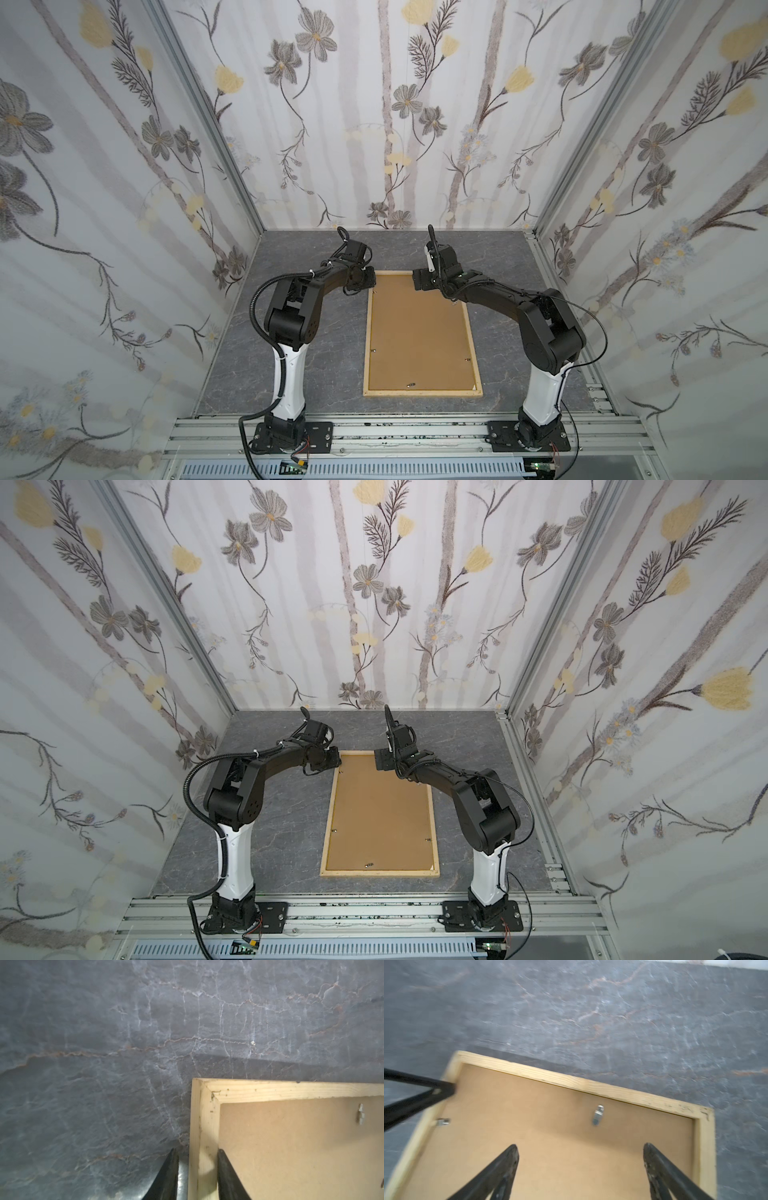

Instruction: Put the photo into the frame

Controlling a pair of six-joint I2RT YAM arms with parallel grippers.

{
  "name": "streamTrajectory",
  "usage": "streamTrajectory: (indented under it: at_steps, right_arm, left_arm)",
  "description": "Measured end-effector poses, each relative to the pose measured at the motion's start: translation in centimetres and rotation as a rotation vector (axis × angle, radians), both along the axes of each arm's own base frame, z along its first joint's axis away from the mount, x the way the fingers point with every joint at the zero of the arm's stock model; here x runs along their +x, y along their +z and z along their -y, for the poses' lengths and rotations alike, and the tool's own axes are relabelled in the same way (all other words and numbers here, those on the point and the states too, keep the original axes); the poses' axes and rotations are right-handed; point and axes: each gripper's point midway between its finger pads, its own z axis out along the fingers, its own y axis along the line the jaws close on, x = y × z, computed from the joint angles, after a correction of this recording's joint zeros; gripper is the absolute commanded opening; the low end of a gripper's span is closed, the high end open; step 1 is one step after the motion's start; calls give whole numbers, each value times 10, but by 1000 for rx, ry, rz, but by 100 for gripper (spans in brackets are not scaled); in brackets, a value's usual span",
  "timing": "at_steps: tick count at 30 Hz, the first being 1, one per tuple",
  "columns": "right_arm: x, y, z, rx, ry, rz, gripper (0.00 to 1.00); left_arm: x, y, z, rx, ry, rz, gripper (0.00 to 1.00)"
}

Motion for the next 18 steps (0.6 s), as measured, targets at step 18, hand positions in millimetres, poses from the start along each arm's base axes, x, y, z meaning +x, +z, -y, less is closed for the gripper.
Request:
streamTrajectory:
  at_steps: [18]
  right_arm:
    - [27, -40, 40, -227, -89, -62, 88]
  left_arm:
    - [-1, -1, 1, -18, 6, 15, 30]
